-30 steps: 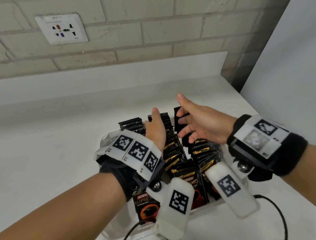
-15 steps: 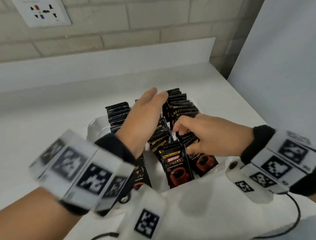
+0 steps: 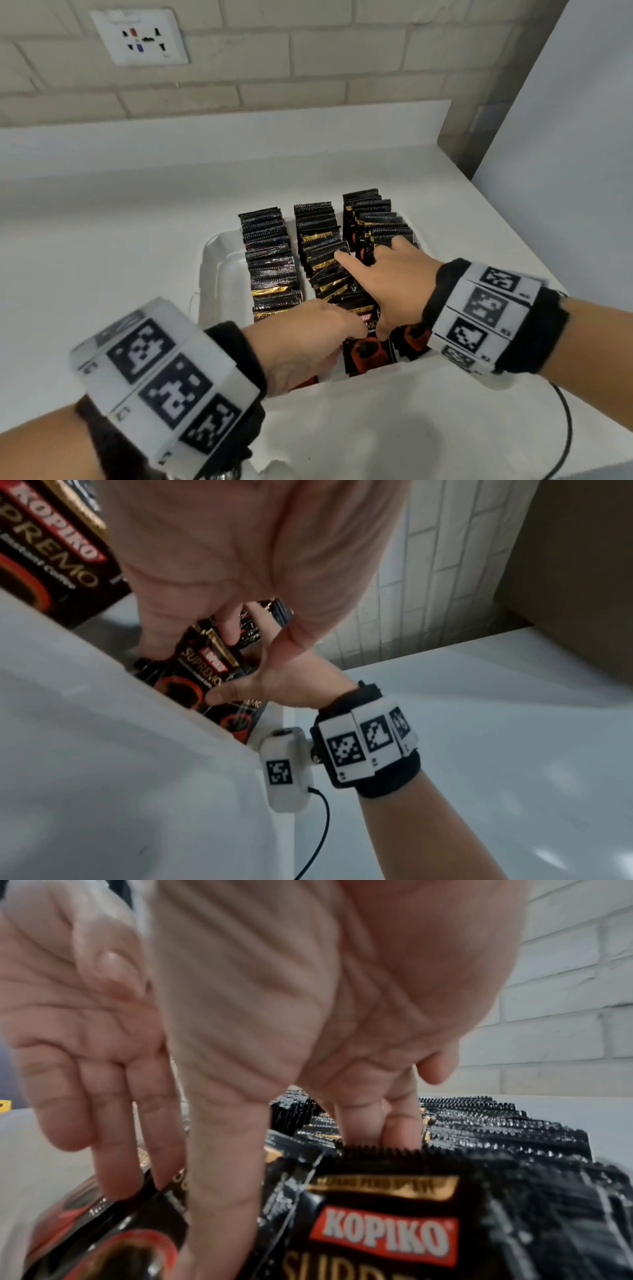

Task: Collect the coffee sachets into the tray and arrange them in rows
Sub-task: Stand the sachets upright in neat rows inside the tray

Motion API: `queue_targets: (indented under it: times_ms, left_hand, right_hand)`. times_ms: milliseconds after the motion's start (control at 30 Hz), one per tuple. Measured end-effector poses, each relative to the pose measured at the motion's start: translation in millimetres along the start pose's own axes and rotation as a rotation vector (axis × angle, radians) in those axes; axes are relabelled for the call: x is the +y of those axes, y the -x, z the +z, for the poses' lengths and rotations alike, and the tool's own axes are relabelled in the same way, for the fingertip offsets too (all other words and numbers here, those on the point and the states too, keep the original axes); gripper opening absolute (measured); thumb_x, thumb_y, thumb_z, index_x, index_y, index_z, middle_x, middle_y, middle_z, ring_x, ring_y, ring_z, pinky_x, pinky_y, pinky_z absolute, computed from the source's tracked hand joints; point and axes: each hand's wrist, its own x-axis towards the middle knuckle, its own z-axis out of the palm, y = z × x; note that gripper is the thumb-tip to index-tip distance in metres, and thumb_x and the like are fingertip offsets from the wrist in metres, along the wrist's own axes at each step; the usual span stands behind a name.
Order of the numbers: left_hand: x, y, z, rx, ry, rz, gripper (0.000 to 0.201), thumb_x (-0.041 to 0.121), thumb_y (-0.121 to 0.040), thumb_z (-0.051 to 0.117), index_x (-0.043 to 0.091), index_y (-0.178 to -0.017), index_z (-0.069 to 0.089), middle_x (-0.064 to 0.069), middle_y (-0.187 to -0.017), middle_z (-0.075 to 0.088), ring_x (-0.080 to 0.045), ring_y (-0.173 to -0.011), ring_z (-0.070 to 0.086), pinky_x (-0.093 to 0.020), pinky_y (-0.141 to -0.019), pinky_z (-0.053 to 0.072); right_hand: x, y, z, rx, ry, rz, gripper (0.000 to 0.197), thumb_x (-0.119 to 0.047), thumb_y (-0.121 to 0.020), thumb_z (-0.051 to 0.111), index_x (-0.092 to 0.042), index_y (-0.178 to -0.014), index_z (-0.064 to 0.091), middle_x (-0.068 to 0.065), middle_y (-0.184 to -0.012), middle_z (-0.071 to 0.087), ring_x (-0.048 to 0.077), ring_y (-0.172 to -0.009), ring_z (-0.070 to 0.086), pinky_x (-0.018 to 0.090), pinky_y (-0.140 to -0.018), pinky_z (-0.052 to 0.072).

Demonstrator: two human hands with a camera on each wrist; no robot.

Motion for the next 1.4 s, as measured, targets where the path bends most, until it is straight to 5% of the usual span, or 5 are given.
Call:
queue_targets:
  times_ms: [133, 267, 567, 1033, 1400]
  left_hand:
    - [3, -3, 13, 0.063, 0.037, -0.012, 0.028, 0.002, -0.089, 0.051, -0.01, -0.114, 0.051, -0.029, -0.135, 0.042, -0.04, -0.13, 0.036, -0.044, -0.107, 0.03]
    - [6, -17, 19, 0.16, 0.103, -0.025, 0.022, -0.006, -0.09, 0.045, 0.008, -0.073, 0.047, -0.009, -0.081, 0.046, -0.016, -0.08, 0.046, -0.019, -0.075, 0.038]
    - [-1, -31, 24, 0.241, 0.174, 0.092, 0.033, -0.008, -0.081, 0.042, 0.01, -0.107, 0.052, -0.013, -0.098, 0.059, -0.022, -0.089, 0.051, -0.038, -0.091, 0.045]
    - [-3, -35, 16, 0.384, 0.205, 0.161, 0.025, -0.003, -0.089, 0.042, 0.019, -0.101, 0.042, 0.0, -0.075, 0.046, -0.011, -0.064, 0.044, -0.024, -0.063, 0.039]
    - [8, -37, 21, 0.458, 0.36, 0.212, 0.044, 0.02, -0.095, 0.043, 0.017, -0.132, 0.021, 0.003, -0.073, 0.044, -0.012, -0.066, 0.047, -0.026, -0.067, 0.042]
  right_hand:
    - [0, -2, 1, 0.003, -0.008, 0.017, 0.122, -0.058, -0.067, 0.072, -0.013, -0.145, -0.01, 0.009, -0.112, 0.06, 0.026, -0.115, 0.043, 0.039, -0.1, 0.023]
    - [-1, -1, 0, -0.021, -0.051, 0.037, 0.121, -0.057, -0.067, 0.072, -0.015, -0.146, -0.009, 0.012, -0.111, 0.058, 0.027, -0.112, 0.042, 0.04, -0.101, 0.021]
    - [-5, -6, -6, -0.043, -0.172, 0.03, 0.102, -0.041, -0.077, 0.07, -0.015, -0.145, -0.002, -0.004, -0.078, 0.053, 0.022, -0.09, 0.047, 0.04, -0.096, 0.025]
    - [21, 5, -31, 0.149, -1.297, 0.197, 0.04, -0.02, -0.098, 0.039, 0.001, -0.131, 0.042, 0.02, -0.131, 0.05, 0.027, -0.115, 0.053, 0.036, -0.101, 0.042]
    - [5, -16, -23, -0.008, -1.917, 0.263, 0.071, -0.054, -0.094, 0.028, -0.015, -0.148, 0.004, 0.006, -0.156, 0.006, 0.019, -0.144, 0.007, 0.038, -0.117, 0.008]
